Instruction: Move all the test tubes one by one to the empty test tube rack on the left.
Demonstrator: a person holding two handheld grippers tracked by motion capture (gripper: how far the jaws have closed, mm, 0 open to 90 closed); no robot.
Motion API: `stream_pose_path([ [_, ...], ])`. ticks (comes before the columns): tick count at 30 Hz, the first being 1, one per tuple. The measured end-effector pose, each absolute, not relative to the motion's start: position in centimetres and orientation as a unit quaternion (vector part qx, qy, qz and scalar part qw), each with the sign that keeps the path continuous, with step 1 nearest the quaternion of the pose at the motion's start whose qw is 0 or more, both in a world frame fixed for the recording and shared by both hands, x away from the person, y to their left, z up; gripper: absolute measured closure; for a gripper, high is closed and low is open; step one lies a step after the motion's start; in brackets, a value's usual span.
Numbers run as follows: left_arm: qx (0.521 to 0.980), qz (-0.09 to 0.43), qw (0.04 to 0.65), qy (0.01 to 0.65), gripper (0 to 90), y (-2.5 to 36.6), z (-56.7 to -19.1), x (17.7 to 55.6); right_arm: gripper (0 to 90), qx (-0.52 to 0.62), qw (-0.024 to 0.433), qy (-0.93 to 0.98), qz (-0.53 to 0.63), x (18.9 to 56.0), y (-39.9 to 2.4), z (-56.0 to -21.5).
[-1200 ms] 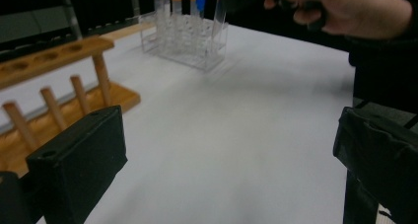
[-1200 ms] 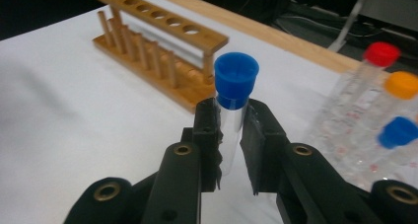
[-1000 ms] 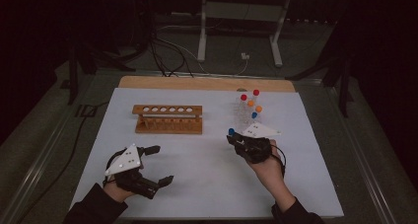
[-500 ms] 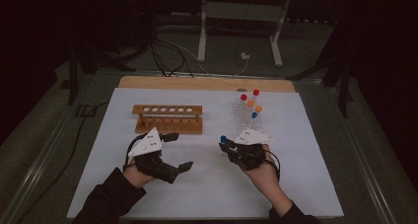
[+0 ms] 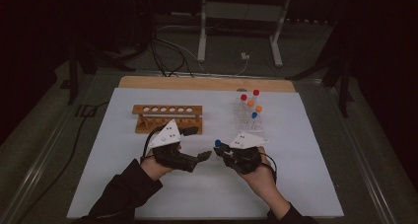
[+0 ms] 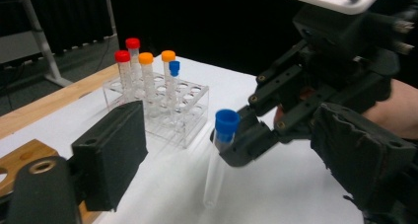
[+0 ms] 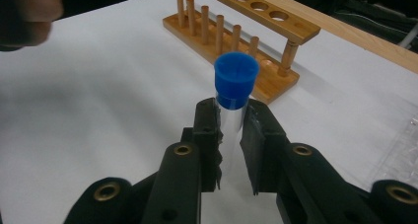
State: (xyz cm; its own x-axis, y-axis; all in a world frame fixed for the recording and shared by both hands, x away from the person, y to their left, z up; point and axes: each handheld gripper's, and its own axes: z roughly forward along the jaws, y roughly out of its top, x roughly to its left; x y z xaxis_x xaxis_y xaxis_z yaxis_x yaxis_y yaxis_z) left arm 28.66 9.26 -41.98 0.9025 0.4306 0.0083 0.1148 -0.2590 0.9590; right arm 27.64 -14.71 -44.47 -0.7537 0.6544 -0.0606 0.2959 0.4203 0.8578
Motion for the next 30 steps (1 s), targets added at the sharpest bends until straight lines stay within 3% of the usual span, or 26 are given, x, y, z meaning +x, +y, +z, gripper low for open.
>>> stream_pose_path([
  [6,0.786,0.141,0.574,0.182,22.3,7.8,-42.1,29.1,77.2,0.286,0.194,0.82,0.456,27.5,-14.4,-44.5],
  [19,0.799,0.147,0.555,0.179,54.6,6.0,-42.7,29.5,77.2,0.286,0.194,0.819,0.458,27.5,-14.4,-44.4],
  [30,0.81,0.141,0.544,0.171,73.2,5.9,-43.0,29.5,77.2,0.288,0.199,0.817,0.458,27.5,-14.6,-44.3],
])
